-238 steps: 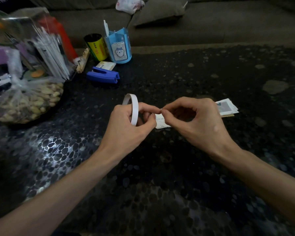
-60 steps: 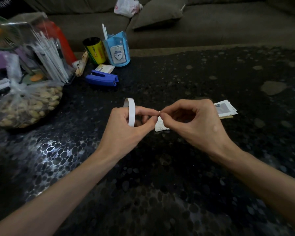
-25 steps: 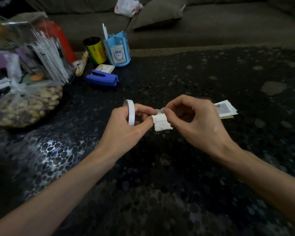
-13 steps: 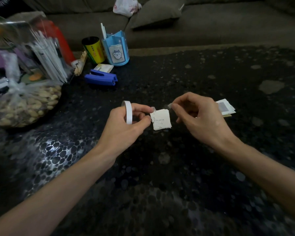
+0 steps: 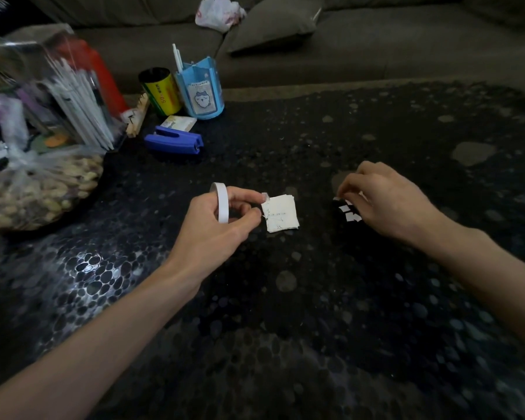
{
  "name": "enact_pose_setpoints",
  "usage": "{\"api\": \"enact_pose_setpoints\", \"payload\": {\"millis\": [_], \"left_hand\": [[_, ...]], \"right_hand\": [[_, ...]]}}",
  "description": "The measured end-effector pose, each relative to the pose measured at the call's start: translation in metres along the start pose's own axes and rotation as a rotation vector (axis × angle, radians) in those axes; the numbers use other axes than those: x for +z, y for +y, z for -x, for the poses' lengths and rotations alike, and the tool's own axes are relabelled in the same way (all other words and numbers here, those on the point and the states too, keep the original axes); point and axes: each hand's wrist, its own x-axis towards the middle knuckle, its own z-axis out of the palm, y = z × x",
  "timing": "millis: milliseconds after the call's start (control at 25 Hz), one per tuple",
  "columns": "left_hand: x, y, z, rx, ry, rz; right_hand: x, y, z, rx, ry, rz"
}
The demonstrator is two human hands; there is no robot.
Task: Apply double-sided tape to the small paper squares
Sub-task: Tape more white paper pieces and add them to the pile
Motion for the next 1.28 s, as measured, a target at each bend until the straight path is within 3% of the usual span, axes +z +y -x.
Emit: {"api": "enact_pose_setpoints", "payload": {"millis": [240, 440, 600, 800, 1080, 1280], "left_hand": [[0.0, 0.002, 0.0, 0.0, 0.003, 0.009], [-0.001, 0.005, 0.002, 0.002, 0.003, 0.012], [-0.004, 0.007, 0.002, -0.006, 0.032, -0.003], [-0.006, 0.011, 0.004, -0.013, 0.046, -0.003], [-0.01, 0.011, 0.002, -0.012, 0.051, 0.015], [-0.011, 0.01, 0.002, -0.027, 0.063, -0.002]], "right_hand": [[-0.001, -0.003, 0.003, -0.039, -0.009, 0.183], [0.008, -0.003, -0.001, -0.066, 0.099, -0.016], [0.029, -0.035, -0.008, -0.191, 0.099, -0.206], [0.045, -0.067, -0.022, -0.173, 0.084, -0.063], [0.055, -0.07, -0.014, -0.176, 0.172, -0.106], [0.057, -0.065, -0.014, -0.146, 0.137, -0.069]]}}
